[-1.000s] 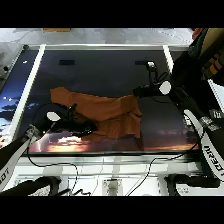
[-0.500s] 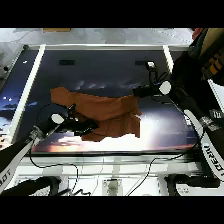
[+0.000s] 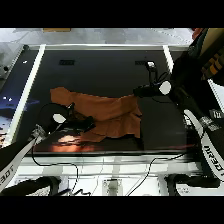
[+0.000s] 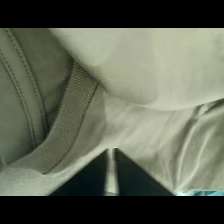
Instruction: Fold the clothes and pants, and hang the long-sleeved shirts on hangers.
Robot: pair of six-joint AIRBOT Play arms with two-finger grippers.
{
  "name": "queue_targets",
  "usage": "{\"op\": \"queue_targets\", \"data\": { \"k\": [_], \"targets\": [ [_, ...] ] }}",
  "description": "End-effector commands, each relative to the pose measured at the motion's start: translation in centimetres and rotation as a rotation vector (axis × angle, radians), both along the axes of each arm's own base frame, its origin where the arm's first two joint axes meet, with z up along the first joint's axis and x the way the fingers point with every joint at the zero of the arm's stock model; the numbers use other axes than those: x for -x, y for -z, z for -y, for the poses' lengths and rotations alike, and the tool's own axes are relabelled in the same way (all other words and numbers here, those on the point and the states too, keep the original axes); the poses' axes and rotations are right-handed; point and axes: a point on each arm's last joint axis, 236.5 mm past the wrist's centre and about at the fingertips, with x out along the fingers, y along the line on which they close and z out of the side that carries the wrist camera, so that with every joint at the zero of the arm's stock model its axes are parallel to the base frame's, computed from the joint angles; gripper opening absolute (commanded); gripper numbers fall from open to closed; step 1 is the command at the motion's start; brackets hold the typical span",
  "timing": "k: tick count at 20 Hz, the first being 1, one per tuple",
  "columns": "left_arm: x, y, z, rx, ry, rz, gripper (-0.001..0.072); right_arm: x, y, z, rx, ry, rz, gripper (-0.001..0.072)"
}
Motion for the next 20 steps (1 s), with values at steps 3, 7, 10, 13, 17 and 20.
{"op": "queue_targets", "data": {
  "k": [3,7,10,13,17,20],
  "targets": [
    [3.6,-0.1,0.6,0.006,0.138,-0.085,0.0650,0.0,0.1,0.1,0.006,-0.002,-0.002,0.0012],
    [3.6,0.0,0.6,0.001,0.138,-0.084,0.0642,0.3,0.2,0.1,0.008,-0.005,-0.012,0.0012],
    [3.6,0.0,0.5,0.002,0.131,-0.090,0.0641,0.6,0.5,0.1,0.011,-0.009,-0.027,0.0012],
    [2.2,0.4,0.1,-0.018,0.085,-0.052,0.0622,0.5,0.4,0.1,0.010,-0.008,-0.023,0.0012],
    [-0.5,0.6,-0.2,-0.008,-0.031,-0.005,0.0191,0.5,0.4,0.1,0.010,-0.008,-0.023,0.0012],
    [-2.6,-1.1,0.4,0.051,-0.095,0.050,0.0008,0.5,0.4,0.1,0.010,-0.008,-0.023,0.0012]
  ]
}}
